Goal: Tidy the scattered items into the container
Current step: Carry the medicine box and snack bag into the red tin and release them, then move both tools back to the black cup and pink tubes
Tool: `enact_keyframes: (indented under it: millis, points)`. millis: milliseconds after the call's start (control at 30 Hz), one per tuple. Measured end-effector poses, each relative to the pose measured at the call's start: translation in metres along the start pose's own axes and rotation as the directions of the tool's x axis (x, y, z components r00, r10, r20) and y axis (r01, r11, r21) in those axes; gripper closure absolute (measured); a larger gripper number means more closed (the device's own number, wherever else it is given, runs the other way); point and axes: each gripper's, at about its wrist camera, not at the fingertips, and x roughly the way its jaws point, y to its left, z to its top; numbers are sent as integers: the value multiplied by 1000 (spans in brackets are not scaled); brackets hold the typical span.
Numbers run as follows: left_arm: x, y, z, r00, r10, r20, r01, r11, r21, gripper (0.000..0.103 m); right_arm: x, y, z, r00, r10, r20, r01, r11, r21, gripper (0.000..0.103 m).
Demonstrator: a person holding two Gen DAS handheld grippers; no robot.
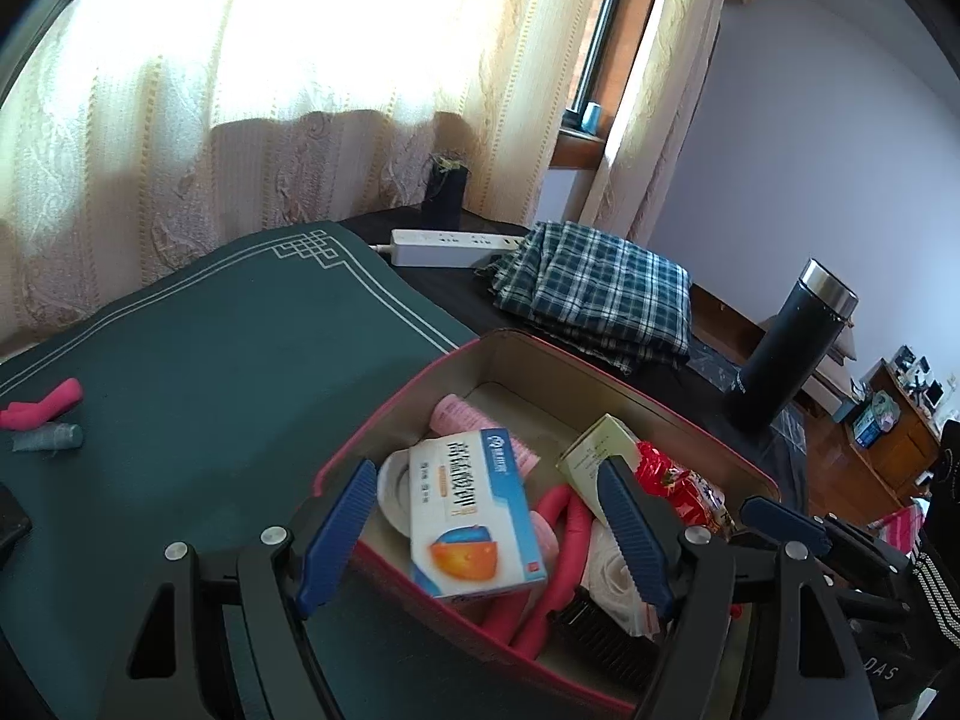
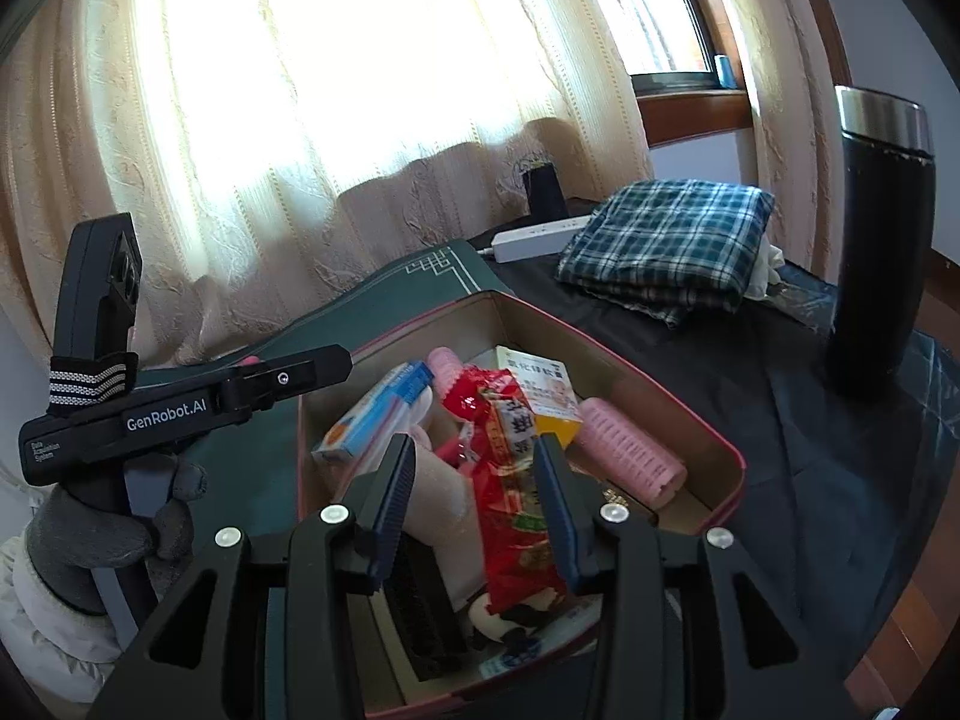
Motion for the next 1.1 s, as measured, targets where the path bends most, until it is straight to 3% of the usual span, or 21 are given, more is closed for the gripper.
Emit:
enact_keyframes:
  millis: [367, 533, 800, 967, 1100]
  points:
    - [-17, 17, -11, 1000, 0, 10, 0, 999, -42, 25, 11, -1, -3, 999, -27, -42, 28, 999, 22, 46]
    - [-28, 26, -20, 1000, 1, 16, 0, 998, -65, 25, 10, 7, -2, 994, 91, -62, -88, 995, 50, 45]
    - [-45, 61, -31, 999, 36, 31, -32, 991, -130, 25, 4, 26, 2, 999, 35, -21, -35, 999, 16, 45]
    - [-54, 87, -41, 997, 75, 30, -68, 982, -177, 25, 5, 55, 2, 998, 64, -7, -64, 997, -33, 44]
    - [-64, 113, -51, 993, 111, 35, -100, 969, -227, 25, 10, 87, -4, 995, 96, -16, -97, 990, -103, 34]
